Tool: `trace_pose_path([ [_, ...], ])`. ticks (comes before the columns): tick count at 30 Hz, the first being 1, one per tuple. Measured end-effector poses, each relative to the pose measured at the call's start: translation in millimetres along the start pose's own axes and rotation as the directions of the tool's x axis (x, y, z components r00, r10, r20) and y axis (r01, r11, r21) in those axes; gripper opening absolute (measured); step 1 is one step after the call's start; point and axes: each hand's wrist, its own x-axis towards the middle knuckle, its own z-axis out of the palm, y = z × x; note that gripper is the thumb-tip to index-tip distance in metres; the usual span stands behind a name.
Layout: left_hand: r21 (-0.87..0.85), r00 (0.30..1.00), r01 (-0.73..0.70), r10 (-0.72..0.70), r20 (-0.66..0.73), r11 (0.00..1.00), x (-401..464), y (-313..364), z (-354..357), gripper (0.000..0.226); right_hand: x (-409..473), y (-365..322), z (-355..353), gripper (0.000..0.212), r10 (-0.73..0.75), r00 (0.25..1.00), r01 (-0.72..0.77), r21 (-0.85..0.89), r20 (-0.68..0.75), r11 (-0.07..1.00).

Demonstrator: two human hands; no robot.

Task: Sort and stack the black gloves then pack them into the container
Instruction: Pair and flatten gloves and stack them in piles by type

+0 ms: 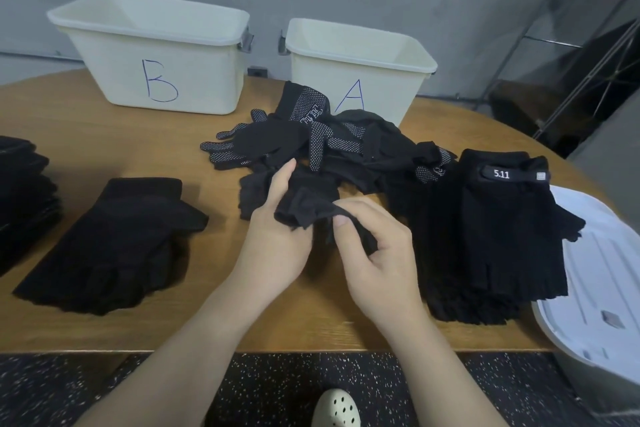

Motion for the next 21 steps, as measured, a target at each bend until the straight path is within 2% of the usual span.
trace_pose_path([
  [3,0.059,0.999,-0.017,0.015,0.033,0.998,-1.7,3.0,-5.4,0.063,0.4,-6.6,-4.0,0.02,-0.012,0.995,0.016,0.044,-0.095,0.999],
  [7,0.156,0.997,-0.063,0.056,0.05,0.986,2.6,-8.2,-6.6,0.033,0.8,-20.3,-10.6,0.023,-0.017,0.964,0.052,0.123,-0.267,0.991],
  [11,0.155,0.994,-0.092,0.081,0.078,0.984,-0.9,-10.3,-7.0,0.033,6.2,-26.7,-11.4,0.036,0.045,0.952,0.01,0.178,-0.302,0.984],
  [14,0.052,0.991,-0.111,0.107,0.084,0.992,-4.1,-6.3,-11.2,0.033,10.4,-27.8,-7.2,0.027,0.123,0.946,-0.037,0.276,-0.301,0.96],
  [16,-0.124,0.985,-0.084,0.101,0.137,0.989,-6.7,-0.2,-16.1,0.034,13.0,-30.4,-2.5,0.023,0.192,0.943,-0.078,0.379,-0.273,0.922],
  [19,-0.41,0.978,-0.001,0.087,0.191,0.912,-10.1,7.5,-26.4,0.036,15.3,-34.5,5.2,0.025,0.292,0.936,-0.161,0.499,-0.197,0.851],
  [21,-0.528,0.98,0.056,0.055,0.192,0.847,-9.6,8.2,-34.8,0.041,15.7,-35.4,9.8,0.024,0.31,0.938,-0.191,0.513,-0.155,0.837],
])
